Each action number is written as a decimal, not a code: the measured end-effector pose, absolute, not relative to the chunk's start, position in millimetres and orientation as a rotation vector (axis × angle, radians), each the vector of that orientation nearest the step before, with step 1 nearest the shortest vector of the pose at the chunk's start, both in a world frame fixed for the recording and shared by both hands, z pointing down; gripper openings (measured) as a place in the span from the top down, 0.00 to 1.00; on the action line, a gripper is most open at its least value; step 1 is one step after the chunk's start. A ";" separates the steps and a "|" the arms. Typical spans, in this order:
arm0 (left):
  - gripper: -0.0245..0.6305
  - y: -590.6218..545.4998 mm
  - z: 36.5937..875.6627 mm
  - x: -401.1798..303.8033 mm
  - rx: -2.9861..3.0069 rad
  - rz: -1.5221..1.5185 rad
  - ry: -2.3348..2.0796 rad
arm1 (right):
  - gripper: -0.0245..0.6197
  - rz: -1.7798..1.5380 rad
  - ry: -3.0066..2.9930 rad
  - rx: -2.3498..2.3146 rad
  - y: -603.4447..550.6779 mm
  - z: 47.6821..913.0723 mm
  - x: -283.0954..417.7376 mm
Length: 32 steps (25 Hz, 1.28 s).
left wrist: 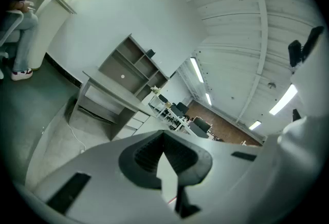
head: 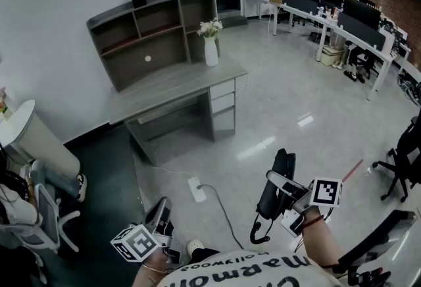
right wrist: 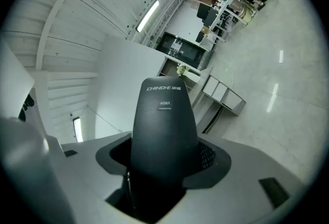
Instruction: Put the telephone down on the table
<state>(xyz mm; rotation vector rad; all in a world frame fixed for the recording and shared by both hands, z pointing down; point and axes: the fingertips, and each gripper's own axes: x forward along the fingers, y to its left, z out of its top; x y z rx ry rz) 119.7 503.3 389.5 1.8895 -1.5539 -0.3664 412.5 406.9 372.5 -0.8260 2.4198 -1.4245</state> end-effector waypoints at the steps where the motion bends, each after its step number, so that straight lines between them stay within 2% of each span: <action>1: 0.95 505.0 388.8 119.5 1.888 -0.371 -1.553 | 0.52 -1.424 2.424 -0.823 408.5 371.7 411.3; 25: 0.95 556.5 395.7 112.7 1.885 -0.356 -1.570 | 0.52 -1.484 2.449 -0.690 442.3 377.6 378.9; 32: 0.95 530.0 409.5 96.7 1.924 -0.293 -1.517 | 0.52 -1.480 2.459 -0.663 422.7 381.7 356.2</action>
